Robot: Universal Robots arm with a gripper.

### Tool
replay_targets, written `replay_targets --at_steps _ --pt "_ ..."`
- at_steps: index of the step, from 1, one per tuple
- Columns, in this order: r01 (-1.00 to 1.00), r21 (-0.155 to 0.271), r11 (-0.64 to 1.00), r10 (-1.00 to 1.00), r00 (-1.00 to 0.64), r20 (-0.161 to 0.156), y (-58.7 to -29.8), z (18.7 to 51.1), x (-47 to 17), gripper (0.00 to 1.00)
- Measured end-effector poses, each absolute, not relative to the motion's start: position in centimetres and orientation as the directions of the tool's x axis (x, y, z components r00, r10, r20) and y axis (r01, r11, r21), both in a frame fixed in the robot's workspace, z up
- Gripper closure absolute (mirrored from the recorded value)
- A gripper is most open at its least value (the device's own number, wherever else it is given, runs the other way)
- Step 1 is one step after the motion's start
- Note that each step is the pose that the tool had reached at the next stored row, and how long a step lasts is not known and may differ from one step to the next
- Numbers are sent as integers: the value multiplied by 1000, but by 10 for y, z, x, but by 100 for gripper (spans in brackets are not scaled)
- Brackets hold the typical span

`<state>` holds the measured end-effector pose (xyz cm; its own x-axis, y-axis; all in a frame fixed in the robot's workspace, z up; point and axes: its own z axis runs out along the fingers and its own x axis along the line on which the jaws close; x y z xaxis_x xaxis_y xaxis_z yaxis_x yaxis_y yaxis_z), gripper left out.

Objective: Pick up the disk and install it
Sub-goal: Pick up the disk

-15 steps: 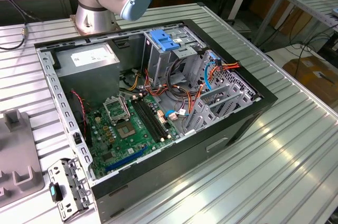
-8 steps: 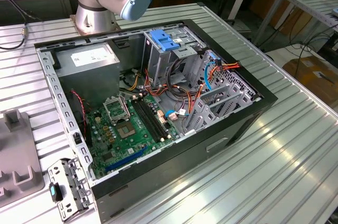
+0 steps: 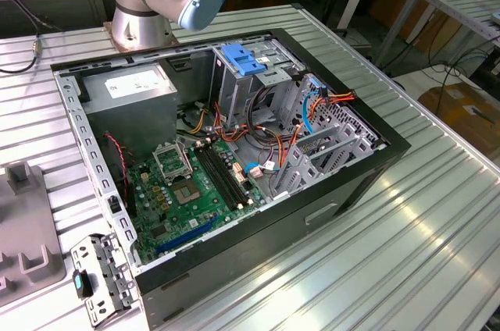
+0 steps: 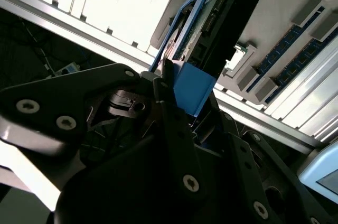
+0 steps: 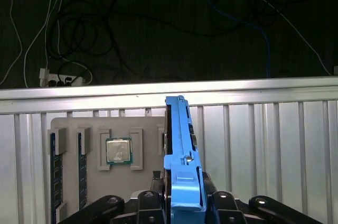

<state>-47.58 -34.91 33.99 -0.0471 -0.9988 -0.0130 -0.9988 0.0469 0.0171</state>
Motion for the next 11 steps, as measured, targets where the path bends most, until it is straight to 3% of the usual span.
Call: replay_targets --at_steps 2,4,11 --pt "-999 17 47 -999 -47 -9 -349 342 -474 63" --pt "-999 15 47 -998 -47 33 -349 349 -461 63" --pt "-999 15 48 -998 -47 35 -349 349 -460 63"
